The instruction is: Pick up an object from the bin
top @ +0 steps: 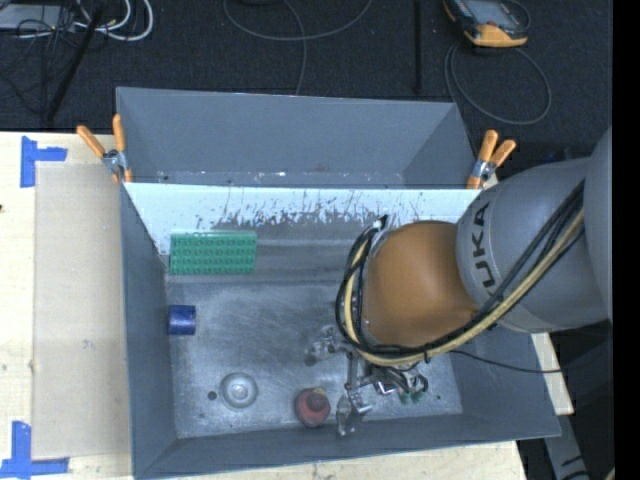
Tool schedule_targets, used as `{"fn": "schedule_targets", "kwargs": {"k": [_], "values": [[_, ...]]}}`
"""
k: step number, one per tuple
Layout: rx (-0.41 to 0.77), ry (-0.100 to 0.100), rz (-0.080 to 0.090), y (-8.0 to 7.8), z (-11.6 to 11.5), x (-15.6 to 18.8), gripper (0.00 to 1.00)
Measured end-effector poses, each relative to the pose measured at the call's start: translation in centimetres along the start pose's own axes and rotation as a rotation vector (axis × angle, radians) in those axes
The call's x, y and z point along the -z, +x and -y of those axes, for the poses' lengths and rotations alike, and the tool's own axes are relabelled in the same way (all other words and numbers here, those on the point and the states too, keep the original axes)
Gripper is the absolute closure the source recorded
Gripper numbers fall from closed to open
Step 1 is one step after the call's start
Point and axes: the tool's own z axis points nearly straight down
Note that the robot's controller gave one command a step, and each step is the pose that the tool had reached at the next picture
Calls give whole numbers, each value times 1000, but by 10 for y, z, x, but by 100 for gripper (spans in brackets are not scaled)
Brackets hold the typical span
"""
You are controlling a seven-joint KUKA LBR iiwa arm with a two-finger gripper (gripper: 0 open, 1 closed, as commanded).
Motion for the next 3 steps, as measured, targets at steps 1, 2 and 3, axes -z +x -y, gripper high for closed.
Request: {"fn": "schedule_targets", "kwargs": {"k": [1,2,3], "values": [[26,2,26,-9,-14,-35,0],[21,-1,12,-5,-14,-35,100],[137,1,14,-8,-22,123,100]]}}
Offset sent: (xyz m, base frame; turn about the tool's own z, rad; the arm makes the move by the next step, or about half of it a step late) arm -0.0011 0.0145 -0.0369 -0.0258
